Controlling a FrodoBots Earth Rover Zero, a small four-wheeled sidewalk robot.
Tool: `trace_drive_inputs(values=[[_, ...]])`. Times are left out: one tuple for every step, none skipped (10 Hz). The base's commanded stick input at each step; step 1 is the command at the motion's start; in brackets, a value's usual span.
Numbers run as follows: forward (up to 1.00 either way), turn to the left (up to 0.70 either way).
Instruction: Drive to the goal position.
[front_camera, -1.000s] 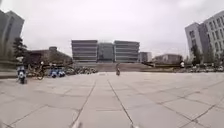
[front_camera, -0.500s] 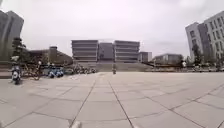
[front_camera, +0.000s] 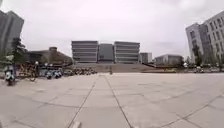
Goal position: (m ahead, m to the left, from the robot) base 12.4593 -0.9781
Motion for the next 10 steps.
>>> trace_drive_inputs(values=[[0.7,0.14],[0.7,0.02],[0.7,0.02],[0.7,0.01],[0.7,0.0],[0.7,0.0],[0.7,0.02],[0.7,0.01],[0.7,0.01],[0.7,0.0]])
